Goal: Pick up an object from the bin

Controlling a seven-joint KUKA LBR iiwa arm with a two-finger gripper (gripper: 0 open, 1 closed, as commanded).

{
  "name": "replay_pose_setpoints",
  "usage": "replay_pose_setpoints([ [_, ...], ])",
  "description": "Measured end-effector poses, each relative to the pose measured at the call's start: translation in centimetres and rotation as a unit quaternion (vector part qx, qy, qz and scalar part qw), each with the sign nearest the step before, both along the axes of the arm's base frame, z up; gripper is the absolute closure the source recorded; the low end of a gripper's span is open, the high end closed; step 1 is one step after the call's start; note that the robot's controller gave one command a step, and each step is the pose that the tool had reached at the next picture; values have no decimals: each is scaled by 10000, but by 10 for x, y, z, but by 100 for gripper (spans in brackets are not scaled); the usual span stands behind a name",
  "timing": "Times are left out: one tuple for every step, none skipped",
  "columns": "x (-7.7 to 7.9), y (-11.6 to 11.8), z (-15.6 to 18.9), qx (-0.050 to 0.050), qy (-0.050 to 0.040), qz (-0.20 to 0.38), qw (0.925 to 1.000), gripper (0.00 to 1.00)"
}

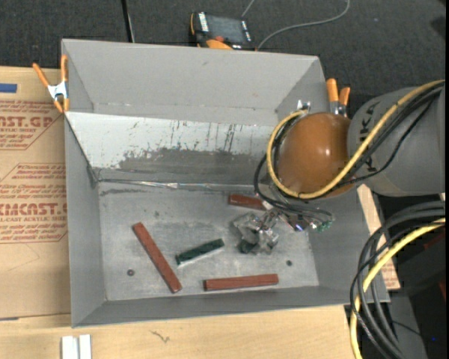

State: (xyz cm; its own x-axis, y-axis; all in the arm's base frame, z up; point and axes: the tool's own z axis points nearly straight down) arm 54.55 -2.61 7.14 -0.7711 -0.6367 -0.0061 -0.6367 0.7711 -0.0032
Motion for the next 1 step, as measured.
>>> replay_pose_setpoints([
  [-13, -12, 140, -7, -14, -28, 10000, 100],
])
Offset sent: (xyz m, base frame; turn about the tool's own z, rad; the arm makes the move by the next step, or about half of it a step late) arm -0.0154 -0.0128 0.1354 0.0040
